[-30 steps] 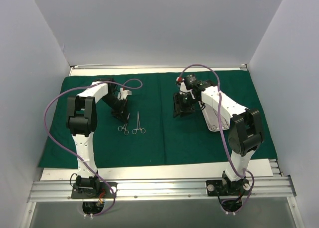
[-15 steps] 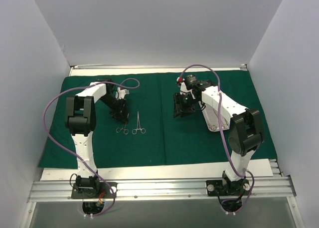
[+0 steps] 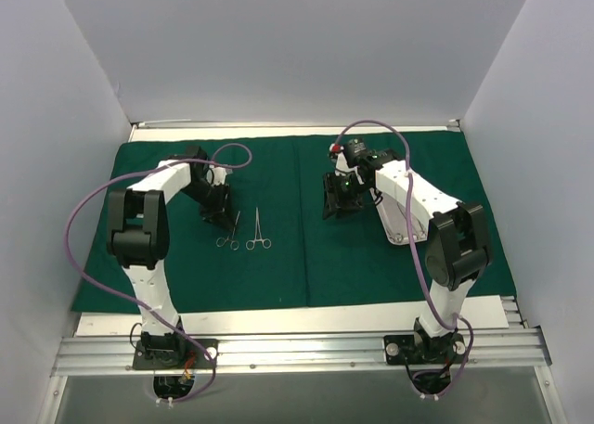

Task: Open and lay out the surgical kit
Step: Place the medical item in the surgical kit, then adjust the medical item in the container.

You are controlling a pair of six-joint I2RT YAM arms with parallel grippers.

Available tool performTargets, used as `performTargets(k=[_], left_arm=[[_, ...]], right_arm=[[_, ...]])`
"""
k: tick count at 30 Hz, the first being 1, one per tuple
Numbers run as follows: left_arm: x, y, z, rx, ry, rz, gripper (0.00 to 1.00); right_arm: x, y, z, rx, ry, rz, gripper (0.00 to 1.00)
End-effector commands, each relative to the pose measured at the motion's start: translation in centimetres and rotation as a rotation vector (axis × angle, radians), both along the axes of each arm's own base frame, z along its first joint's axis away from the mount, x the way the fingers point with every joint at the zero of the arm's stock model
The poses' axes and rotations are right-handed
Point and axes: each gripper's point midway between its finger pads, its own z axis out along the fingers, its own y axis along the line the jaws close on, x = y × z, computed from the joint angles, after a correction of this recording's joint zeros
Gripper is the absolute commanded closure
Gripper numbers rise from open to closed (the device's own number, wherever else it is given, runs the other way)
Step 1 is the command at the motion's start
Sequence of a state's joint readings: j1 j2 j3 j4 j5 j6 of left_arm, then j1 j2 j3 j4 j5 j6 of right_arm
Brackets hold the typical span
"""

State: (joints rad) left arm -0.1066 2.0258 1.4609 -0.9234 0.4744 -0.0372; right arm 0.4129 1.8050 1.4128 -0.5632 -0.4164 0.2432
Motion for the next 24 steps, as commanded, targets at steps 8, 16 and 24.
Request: performTargets(k=[8,16,24], left_arm=[[2.0,0.8,5.9,0.031,-0.241,0.162,0.61],[0.7,1.9,6.4,0.074,-0.267,0.255,0.61],[-0.7,0.1,9.4,-0.026,-0.34,0.242,0.57]], right_arm=[[2.2,-2.8,2.4,-0.093,-0.121,-0.141,0.59],[6.9,-9.7,5.9,-0.234,-0.322,-0.363,0.58],[7.9,-22.3,2.5,-0.396,-0.207,-0.605,0.62]])
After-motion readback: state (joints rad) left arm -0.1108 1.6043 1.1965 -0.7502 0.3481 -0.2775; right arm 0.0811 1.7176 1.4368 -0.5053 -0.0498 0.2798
